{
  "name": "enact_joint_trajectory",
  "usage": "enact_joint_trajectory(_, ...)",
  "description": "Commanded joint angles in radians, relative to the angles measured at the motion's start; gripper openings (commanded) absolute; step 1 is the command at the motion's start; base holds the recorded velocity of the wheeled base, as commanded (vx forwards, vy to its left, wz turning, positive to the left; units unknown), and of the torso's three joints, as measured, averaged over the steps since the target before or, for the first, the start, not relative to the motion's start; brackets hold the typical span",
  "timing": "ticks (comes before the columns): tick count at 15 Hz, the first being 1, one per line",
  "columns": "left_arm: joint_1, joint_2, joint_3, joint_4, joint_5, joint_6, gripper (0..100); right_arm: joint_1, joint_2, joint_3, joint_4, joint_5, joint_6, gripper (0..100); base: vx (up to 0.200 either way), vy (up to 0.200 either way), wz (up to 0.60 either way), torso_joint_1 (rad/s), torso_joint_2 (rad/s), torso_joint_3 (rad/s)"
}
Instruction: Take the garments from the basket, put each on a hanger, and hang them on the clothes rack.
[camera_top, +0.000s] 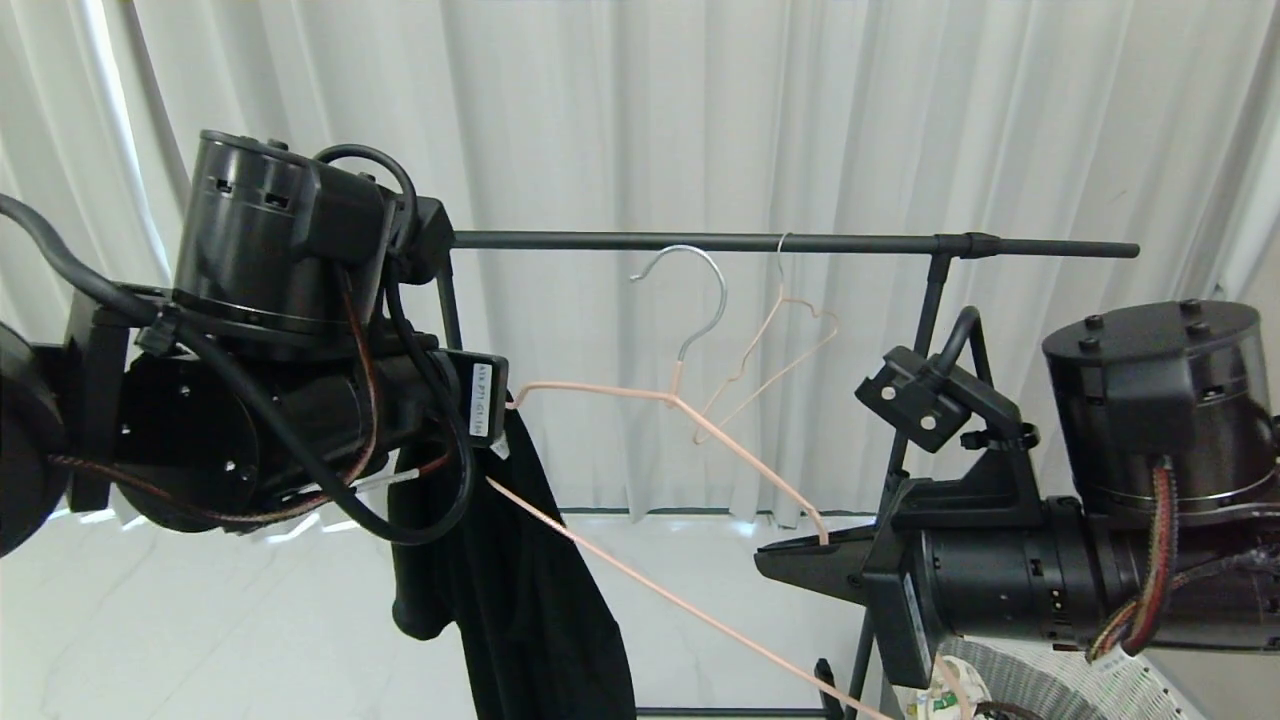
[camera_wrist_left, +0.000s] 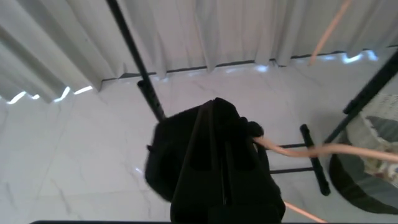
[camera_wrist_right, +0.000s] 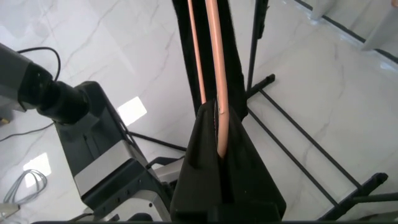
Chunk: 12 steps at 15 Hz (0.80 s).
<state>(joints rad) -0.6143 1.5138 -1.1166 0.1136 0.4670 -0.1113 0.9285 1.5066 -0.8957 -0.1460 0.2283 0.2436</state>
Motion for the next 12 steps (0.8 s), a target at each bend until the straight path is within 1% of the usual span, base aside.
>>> enact_joint_trajectory(1,-0.019,-0.015,0.0,0.0,-0.001,-0.002,0,0.001,0.017,-0.003,0.0,0.0,0.0,0,0.0,0.0,0.0,0.0,0.0,0.0)
enact_joint_trajectory(2,-0.082,-0.023,-0.002,0.0,-0.001,-0.021,0,0.003,0.03,-0.02,-0.003,0.0,0.0,0,0.0,0.0,0.0,0.0,0.0,0.0)
enact_joint_trajectory(4,-0.128,-0.023,-0.019,0.0,-0.005,-0.054,0,0.012,0.034,-0.026,-0.004,0.0,0.002,0,0.0,0.0,0.0,0.0,0.0,0.0)
enact_joint_trajectory(7,-0.171,-0.023,-0.037,0.0,-0.019,-0.064,0,0.03,0.034,-0.026,-0.004,0.0,0.003,0,0.0,0.0,0.0,0.0,0.0,0.0)
enact_joint_trajectory(10,-0.168,-0.023,-0.04,0.001,-0.028,-0.062,0,0.041,0.029,-0.02,-0.004,0.0,0.006,0,0.0,0.0,0.0,0.0,0.0,0.0)
enact_joint_trajectory(12,-0.081,-0.02,-0.042,0.001,-0.028,-0.045,0,0.039,0.003,0.0,-0.004,-0.001,0.006,0,0.0,0.0,0.0,0.0,0.0,0.0)
